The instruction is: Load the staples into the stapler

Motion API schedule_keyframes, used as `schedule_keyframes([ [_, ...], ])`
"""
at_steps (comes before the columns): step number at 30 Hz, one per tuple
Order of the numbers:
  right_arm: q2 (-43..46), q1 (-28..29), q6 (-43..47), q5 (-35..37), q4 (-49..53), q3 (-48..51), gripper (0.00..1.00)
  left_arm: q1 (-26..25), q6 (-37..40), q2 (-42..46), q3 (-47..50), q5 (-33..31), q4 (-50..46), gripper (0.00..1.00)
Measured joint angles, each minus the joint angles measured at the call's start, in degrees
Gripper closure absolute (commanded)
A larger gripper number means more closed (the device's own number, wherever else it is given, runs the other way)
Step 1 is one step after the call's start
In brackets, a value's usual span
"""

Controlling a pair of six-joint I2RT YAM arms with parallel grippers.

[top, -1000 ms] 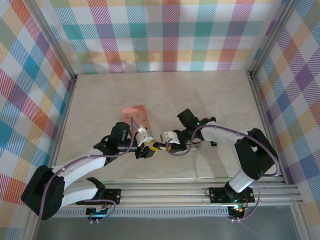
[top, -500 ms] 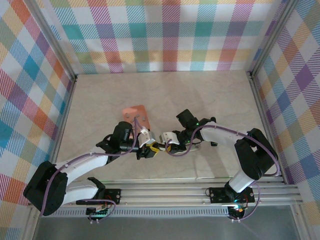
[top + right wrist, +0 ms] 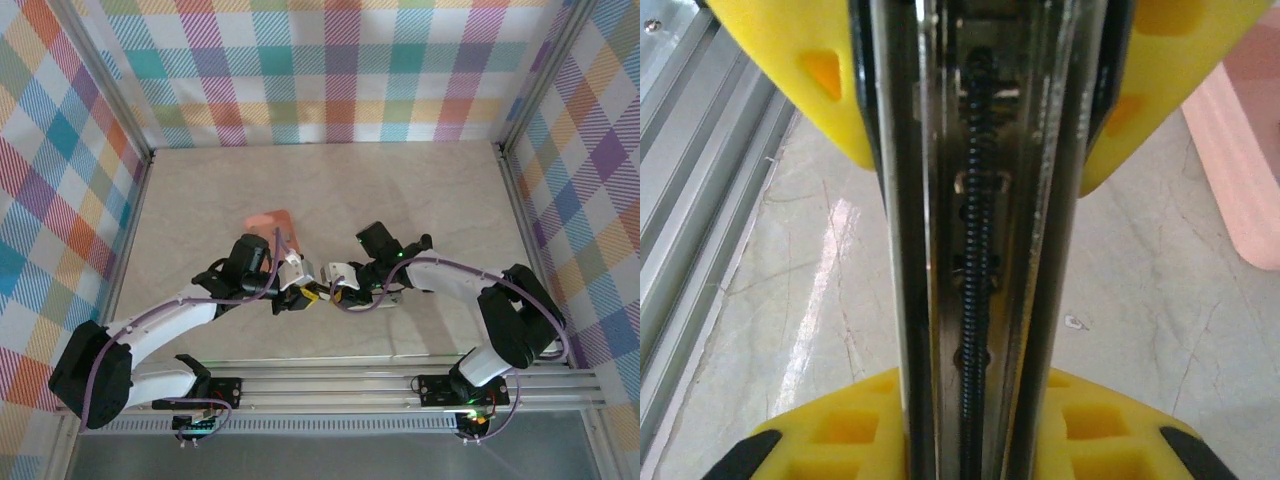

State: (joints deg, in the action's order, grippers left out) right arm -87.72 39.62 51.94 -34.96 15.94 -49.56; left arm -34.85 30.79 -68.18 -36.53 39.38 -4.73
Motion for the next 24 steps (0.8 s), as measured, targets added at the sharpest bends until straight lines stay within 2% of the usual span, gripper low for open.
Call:
schedule_keyframes([
  [2, 0.44, 0.15, -1.62, 0.22, -0.61, 0.17, 0.7, 0.0, 0.87, 0.0, -1.31, -0.33, -2.12, 0.86],
  [8, 2.38, 0.26, -5.2, 1.05, -3.58, 1.77, 0.68, 0.0, 3.32, -1.55, -5.84, -1.9, -9.35, 0.86],
  [17, 4.26, 0.33, -8.5, 0.87, -6.29, 4.15, 0.68, 0.0, 5.99, -2.34, -7.69, -5.99, -18.38, 0.84],
  [24, 8.96, -2.03, -19.91, 0.92, -11.82, 7.98, 0.67, 0.0, 9.77, -3.28, -14.95, -10.93, -29.07, 0.81],
])
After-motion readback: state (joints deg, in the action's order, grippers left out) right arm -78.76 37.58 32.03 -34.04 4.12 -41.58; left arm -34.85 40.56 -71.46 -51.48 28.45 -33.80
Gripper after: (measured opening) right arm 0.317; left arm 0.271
